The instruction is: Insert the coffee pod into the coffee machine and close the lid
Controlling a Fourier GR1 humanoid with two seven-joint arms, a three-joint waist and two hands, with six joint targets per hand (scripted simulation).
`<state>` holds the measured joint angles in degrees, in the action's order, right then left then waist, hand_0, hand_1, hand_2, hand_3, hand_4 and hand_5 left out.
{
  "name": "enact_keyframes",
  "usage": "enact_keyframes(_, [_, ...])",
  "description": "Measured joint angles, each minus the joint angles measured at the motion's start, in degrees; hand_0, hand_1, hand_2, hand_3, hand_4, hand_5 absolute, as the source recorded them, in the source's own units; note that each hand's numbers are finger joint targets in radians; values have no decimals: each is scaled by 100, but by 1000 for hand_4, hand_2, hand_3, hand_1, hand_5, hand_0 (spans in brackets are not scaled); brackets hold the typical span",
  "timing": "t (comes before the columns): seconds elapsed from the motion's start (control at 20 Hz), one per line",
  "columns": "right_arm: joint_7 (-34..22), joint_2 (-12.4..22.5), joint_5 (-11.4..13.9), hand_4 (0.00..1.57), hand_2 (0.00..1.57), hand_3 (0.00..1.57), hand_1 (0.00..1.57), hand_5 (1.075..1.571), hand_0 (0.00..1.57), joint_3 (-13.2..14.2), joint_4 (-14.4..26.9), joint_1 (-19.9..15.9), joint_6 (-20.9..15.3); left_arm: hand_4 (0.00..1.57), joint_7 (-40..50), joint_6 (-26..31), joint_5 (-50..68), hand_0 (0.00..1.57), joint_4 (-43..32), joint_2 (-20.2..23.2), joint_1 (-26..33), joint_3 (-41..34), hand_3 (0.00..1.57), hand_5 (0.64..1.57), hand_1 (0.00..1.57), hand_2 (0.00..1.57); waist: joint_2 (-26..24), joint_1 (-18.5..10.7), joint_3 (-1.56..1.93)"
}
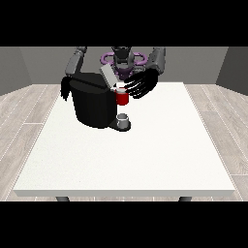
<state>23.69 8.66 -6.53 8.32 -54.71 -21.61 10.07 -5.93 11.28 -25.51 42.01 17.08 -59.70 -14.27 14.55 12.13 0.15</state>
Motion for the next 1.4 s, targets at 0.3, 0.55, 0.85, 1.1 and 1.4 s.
enact_keyframes(0.3, [221, -113, 2, 0, 0, 0, 0, 1571, 0, -51, -38, 868, 62, 0, -650, 309, 537, 0, -3, -531, 1231, -162, 0, 1571, 0, 0, -1011, -478, -16])
enact_keyframes(0.55, [157, -337, 293, 0, 0, 0, 0, 1571, 0, -503, -463, 1496, 11, 272, -1243, 511, 958, 0, -114, -852, 2350, -386, 0, 1571, 0, 0, -1903, -661, -25])
enact_keyframes(0.85, [-264, -697, 691, 268, 0, 0, 0, 1571, 0, -1153, -1342, 1902, -302, 284, -1623, 809, 1157, 0, -262, -954, 3571, -456, 0, 1571, 0, 0, -2910, -709, -25])
enact_keyframes(1.1, [-713, -804, 816, 188, 0, 0, 0, 1571, 0, -1642, -2228, 2026, -591, 322, -1819, 997, 1251, 0, -300, -941, 4366, -476, 0, 1571, 0, 0, -3428, -741, -22])
enact_keyframes(1.4, [-1264, -800, 1167, 468, 0, 0, 0, 1571, 0, -1886, -3211, 1964, -1030, 295, -1872, 1170, 1394, 0, 181, -982, 4762, -333, 0, 1571, 0, 0, -3243, -1008, -18])
